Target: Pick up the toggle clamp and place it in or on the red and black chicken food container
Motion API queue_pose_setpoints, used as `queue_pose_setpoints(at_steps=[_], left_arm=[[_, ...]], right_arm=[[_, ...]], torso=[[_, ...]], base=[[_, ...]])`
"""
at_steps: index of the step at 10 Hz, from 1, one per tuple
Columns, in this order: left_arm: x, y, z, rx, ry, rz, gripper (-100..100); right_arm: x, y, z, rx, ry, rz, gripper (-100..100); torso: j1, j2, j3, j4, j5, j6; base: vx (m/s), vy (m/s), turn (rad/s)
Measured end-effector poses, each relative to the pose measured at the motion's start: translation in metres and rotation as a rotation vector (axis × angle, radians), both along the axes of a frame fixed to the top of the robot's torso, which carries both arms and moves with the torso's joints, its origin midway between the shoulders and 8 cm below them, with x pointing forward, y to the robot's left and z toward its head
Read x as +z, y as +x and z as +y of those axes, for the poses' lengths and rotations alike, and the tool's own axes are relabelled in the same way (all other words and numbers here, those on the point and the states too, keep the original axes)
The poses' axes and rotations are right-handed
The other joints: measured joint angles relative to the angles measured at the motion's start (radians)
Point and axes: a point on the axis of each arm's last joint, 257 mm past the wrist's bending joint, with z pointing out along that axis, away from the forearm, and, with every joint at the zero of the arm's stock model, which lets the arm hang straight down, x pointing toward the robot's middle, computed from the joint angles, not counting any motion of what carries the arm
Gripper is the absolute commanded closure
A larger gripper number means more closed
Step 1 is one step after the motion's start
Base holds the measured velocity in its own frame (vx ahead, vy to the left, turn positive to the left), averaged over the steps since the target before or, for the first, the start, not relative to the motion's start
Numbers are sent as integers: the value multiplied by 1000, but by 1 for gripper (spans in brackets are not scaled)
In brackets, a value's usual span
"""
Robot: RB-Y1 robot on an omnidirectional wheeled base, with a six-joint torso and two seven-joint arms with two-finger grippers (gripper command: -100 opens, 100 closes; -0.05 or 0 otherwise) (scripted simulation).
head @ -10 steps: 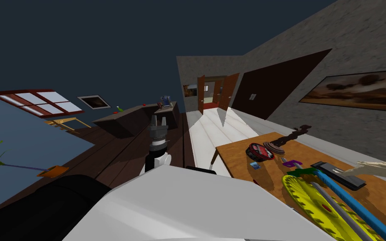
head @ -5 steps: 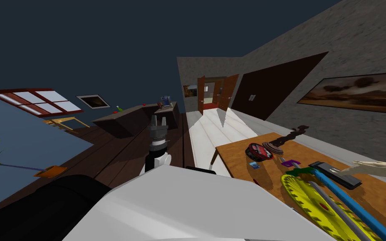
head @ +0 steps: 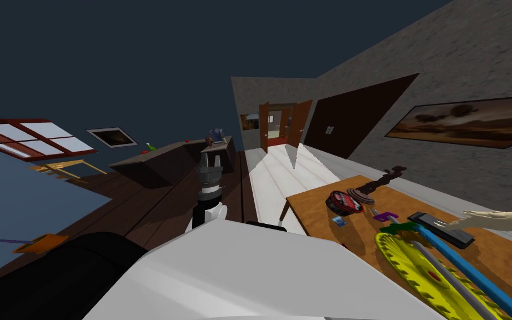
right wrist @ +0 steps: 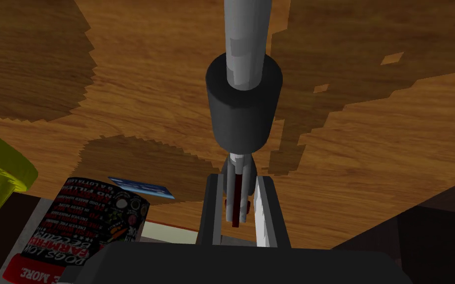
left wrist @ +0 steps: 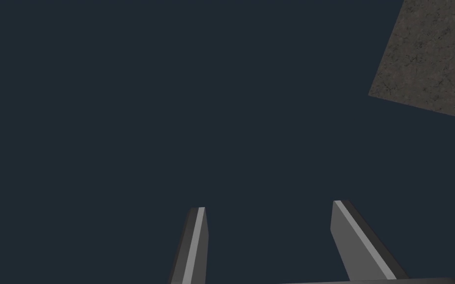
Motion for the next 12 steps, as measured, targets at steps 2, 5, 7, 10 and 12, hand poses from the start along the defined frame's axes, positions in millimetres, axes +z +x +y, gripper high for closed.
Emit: queue_pose_setpoints(at_steps=[2, 5, 7, 10, 12], left_arm=[[0, 0, 0, 0, 0, 0, 0], [0, 0, 0, 0, 0, 0, 0], [0, 0, 0, 0, 0, 0, 0], [0, 0, 0, 0, 0, 0, 0], [0, 0, 0, 0, 0, 0, 0]], right_arm=[[0, -1, 0, 3, 0, 0, 100], [17, -20, -21, -8, -6, 22, 100], [30, -28, -38, -12, -11, 40, 100], [51, -41, -63, -18, -25, 63, 100], [69, -48, -81, -25, -35, 79, 100]], torso=[[-2, 3, 2, 1, -1, 0], [5, 0, 0, 0, 2, -1], [5, -2, -1, 0, 2, -2], [5, -3, -2, -1, 2, -3], [4, -3, -2, -1, 2, -3]], base=[[27, 30, 19], [69, 96, 32], [87, 76, 30], [88, 75, 34], [95, 68, 41]])
